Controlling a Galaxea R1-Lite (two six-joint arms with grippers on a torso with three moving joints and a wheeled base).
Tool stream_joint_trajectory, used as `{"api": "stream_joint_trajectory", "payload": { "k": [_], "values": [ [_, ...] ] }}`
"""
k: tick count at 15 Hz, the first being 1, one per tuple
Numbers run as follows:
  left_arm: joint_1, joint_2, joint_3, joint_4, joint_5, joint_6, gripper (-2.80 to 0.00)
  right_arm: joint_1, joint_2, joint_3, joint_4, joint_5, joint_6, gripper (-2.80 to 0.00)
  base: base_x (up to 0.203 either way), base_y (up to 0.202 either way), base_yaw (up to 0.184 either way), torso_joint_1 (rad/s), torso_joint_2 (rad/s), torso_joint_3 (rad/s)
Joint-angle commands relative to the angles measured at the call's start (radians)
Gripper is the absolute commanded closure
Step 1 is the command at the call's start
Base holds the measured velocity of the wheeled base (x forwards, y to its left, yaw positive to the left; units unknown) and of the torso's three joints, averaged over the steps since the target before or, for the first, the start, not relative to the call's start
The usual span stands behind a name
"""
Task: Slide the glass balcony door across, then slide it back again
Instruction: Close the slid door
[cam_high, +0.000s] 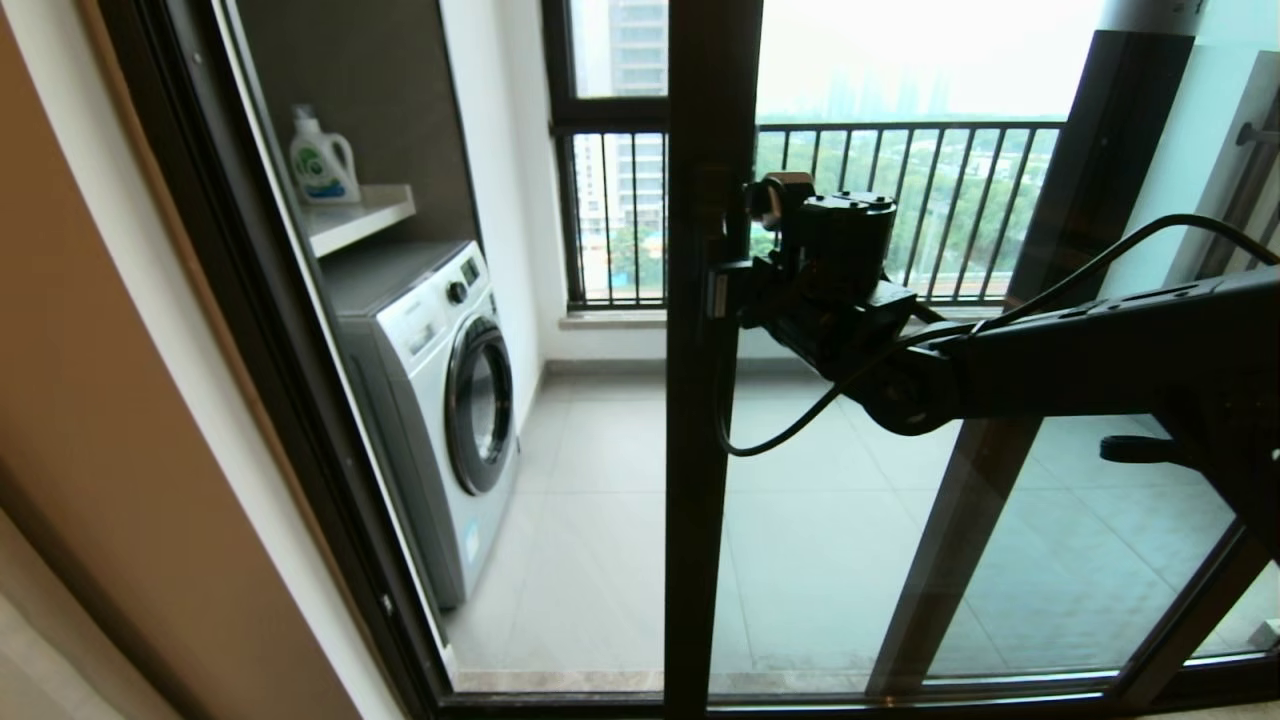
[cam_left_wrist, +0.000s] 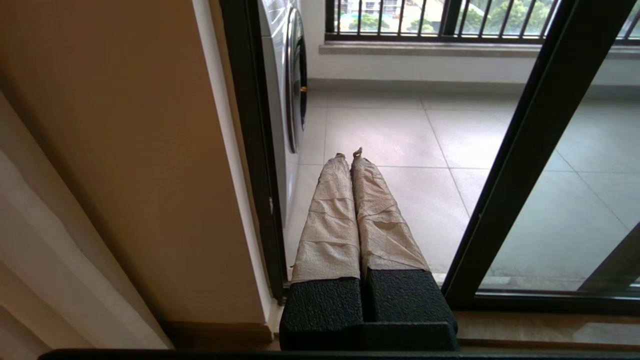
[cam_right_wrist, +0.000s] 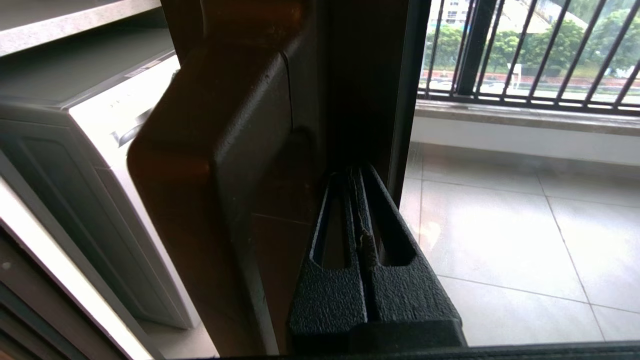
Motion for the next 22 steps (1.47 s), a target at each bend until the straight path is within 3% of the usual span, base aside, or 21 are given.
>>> {"api": "stream_joint_trajectory", "payload": {
  "k": [1,7,14,18,22],
  "values": [
    [0.0,0.0,0.0,0.0,0.0,0.0,0.0,0.029,0.062,-0.061,-0.004,-0.022,-0.006,0.0,0.0,0.0,0.0,0.0,0.0,0.0],
    [0.0,0.002,0.0,0.0,0.0,0.0,0.0,0.078,0.066,-0.064,-0.004,-0.023,-0.008,0.0,0.0,0.0,0.0,0.0,0.0,0.0],
    [0.0,0.0,0.0,0.0,0.0,0.0,0.0,0.051,-0.005,-0.013,-0.007,-0.049,-0.005,0.0,0.0,0.0,0.0,0.0,0.0,0.0],
    [0.0,0.002,0.0,0.0,0.0,0.0,0.0,0.039,-0.226,0.244,-0.01,-0.05,-0.002,0.0,0.0,0.0,0.0,0.0,0.0,0.0],
    [0.0,0.002,0.0,0.0,0.0,0.0,0.0,0.007,-0.623,0.582,-0.01,-0.056,-0.002,0.0,0.0,0.0,0.0,0.0,0.0,0.0]
  ]
}}
